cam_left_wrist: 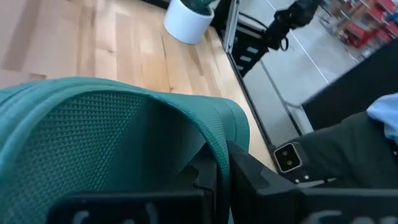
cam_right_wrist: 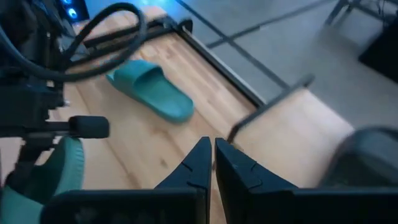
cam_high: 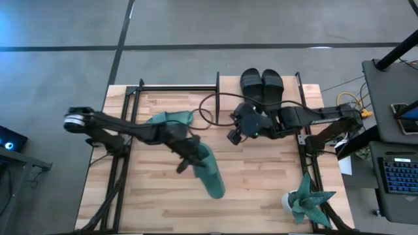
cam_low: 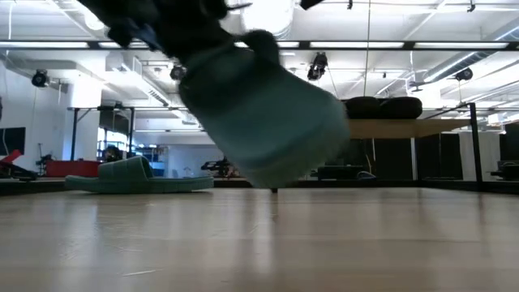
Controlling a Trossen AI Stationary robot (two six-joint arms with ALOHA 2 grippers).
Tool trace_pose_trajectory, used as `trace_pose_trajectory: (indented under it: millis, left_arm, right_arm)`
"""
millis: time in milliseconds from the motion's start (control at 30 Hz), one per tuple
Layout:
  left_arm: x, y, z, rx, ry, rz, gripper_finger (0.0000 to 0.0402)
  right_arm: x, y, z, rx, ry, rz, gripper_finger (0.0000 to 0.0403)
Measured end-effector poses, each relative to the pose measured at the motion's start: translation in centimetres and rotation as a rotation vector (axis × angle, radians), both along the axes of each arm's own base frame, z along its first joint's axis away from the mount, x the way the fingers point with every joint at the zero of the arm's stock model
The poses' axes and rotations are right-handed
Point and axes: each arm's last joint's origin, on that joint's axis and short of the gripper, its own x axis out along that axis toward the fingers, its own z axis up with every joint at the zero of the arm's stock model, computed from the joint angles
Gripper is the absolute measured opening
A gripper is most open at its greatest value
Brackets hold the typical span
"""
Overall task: Pick and place slides into the shelf
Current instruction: Put the bottom green slipper under the shelf
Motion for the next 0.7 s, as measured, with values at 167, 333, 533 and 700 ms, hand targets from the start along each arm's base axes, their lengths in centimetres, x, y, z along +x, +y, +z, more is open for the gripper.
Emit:
trace_pose_trajectory:
  millis: [167,333,533,700]
  left_arm:
    - [4.1,1.0,-1.4,-0.002,0.045,-0.014,0.0000]
    - [7.7,1.7,-2.2,-0.014,0.068,0.030,0.0000]
    - [9.7,2.2,-3.4,0.056,0.152,0.192,0.0013]
    - [9.8,2.4,-3.9,0.085,0.215,0.246,0.0080]
  right_arm:
    - [-1.0,0.9,-0.8,0.054,0.057,-0.045,0.0013]
    - [-1.7,1.7,-1.2,0.077,0.093,-0.062,0.0013]
    - [-1.9,2.0,-1.2,0.078,0.099,-0.066,0.0013]
    - [-1.9,1.9,-1.2,0.078,0.100,-0.067,0.0013]
